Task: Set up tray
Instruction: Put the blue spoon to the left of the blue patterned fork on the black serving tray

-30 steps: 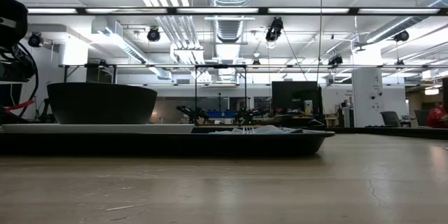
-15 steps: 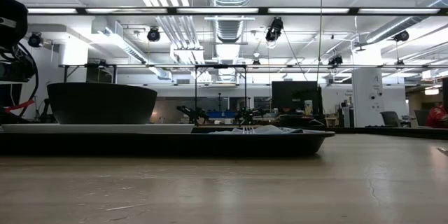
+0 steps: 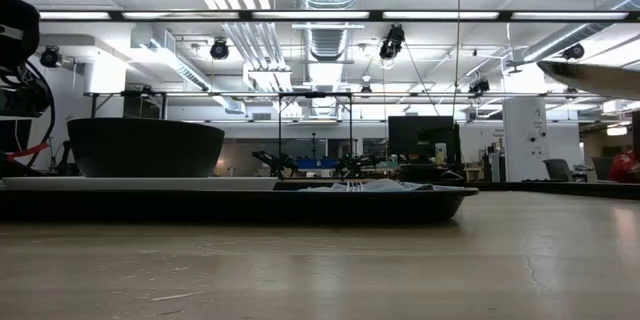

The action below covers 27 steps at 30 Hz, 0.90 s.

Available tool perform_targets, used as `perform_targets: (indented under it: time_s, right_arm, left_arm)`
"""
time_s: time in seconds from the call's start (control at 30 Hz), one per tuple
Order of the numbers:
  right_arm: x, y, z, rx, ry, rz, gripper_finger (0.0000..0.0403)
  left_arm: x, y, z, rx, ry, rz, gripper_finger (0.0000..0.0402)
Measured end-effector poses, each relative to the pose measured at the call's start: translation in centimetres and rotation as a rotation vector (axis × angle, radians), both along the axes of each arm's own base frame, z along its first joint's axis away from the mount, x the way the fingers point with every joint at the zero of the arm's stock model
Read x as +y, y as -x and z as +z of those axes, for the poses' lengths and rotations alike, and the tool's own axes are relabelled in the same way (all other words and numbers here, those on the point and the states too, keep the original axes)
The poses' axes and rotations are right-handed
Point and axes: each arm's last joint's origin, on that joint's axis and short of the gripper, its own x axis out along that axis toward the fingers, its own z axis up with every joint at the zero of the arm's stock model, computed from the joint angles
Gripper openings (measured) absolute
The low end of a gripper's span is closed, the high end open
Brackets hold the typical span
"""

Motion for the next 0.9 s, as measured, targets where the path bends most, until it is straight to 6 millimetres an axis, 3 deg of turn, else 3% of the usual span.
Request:
perform_targets:
  time_s: [0.9]
  right_arm:
    - [-8.7,-6.9,0.2,0.036,-0.061,-0.476,0.0041]
  left_arm:
    - [0.0,0.0,0.0,0.000,0.000,0.000,0.0091]
